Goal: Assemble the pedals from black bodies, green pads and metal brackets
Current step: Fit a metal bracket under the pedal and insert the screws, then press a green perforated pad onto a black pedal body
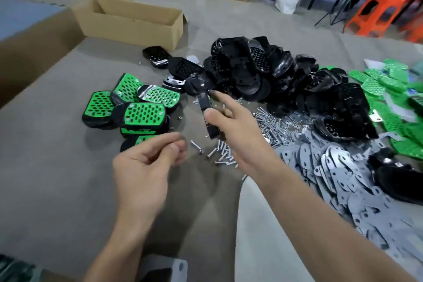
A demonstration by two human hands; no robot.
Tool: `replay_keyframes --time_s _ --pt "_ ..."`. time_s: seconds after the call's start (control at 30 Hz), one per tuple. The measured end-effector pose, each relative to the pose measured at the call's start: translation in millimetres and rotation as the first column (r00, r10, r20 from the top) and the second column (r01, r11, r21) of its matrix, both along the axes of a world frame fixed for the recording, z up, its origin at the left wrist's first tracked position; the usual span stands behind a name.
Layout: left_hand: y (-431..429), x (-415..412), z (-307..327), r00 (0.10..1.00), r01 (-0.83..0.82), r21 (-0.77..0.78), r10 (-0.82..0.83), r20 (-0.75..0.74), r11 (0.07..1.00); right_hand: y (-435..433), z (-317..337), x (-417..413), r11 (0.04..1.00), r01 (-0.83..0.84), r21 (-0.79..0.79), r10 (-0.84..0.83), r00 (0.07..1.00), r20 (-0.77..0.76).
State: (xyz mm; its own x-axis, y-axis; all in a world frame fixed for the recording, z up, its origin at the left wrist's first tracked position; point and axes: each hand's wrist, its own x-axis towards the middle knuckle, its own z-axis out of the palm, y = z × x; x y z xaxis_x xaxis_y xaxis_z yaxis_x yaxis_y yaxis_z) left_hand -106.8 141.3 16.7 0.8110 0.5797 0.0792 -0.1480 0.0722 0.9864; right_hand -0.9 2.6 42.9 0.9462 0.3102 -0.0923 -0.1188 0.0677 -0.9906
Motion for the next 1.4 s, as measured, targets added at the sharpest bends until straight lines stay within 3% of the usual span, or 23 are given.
replay_keyframes --time_s 0.1,0.17,0.23,0.37,0.47,0.6,0.67,0.73,0.8,0.87,1.07,1.23,1.4 --pt "17 2 -7 0.998 -0.066 -0.048 0.067 0.0 0.997 58 7 16 0.888 -0.003 -0.46 0.218 0.883 0.415" --pt "22 5 -16 0.994 -0.088 0.025 0.089 -0.067 0.996 87 4 22 0.77 0.015 -0.638 0.407 0.759 0.508" --pt "27 8 -25 0.975 -0.091 0.158 0.12 -0.187 0.983 101 -1 26 0.676 -0.023 -0.736 0.535 0.703 0.469" --pt "35 11 -23 0.923 -0.03 0.312 0.146 -0.357 0.95 92 -4 36 0.665 -0.096 -0.741 0.534 0.755 0.381" --pt "34 14 -23 0.929 -0.027 0.39 0.167 -0.331 0.92 66 -3 42 0.685 -0.074 -0.725 0.467 0.809 0.358" --pt "21 24 -25 0.965 0.069 0.212 -0.011 -0.263 0.975 6 -10 57 0.653 0.106 -0.75 0.301 0.873 0.384" --pt "9 33 -22 0.95 0.148 0.152 -0.098 -0.295 0.977 -27 -15 73 0.567 0.262 -0.781 0.2 0.876 0.439" --pt "-6 44 -20 0.924 0.215 0.136 -0.156 -0.35 0.967 -59 -20 91 0.422 0.406 -0.81 0.125 0.86 0.496" --pt "-23 56 -20 0.929 0.234 0.294 -0.123 -0.35 0.927 -84 -25 107 0.333 0.45 -0.828 0.077 0.863 0.5" --pt "-41 69 -20 0.935 0.222 0.43 -0.066 -0.348 0.875 -98 -29 116 0.304 0.423 -0.854 0.097 0.878 0.469" --pt "-80 102 -17 0.888 0.388 0.374 -0.234 -0.395 0.842 -107 -27 141 0.058 0.505 -0.861 0.231 0.833 0.503" --pt "-93 124 -15 0.879 0.407 0.339 -0.262 -0.399 0.848 -116 -16 153 0.146 0.53 -0.835 0.244 0.799 0.55" --pt "-103 142 -9 0.88 0.421 0.31 -0.301 -0.368 0.852 -116 -16 150 0.036 0.563 -0.826 0.349 0.767 0.538"
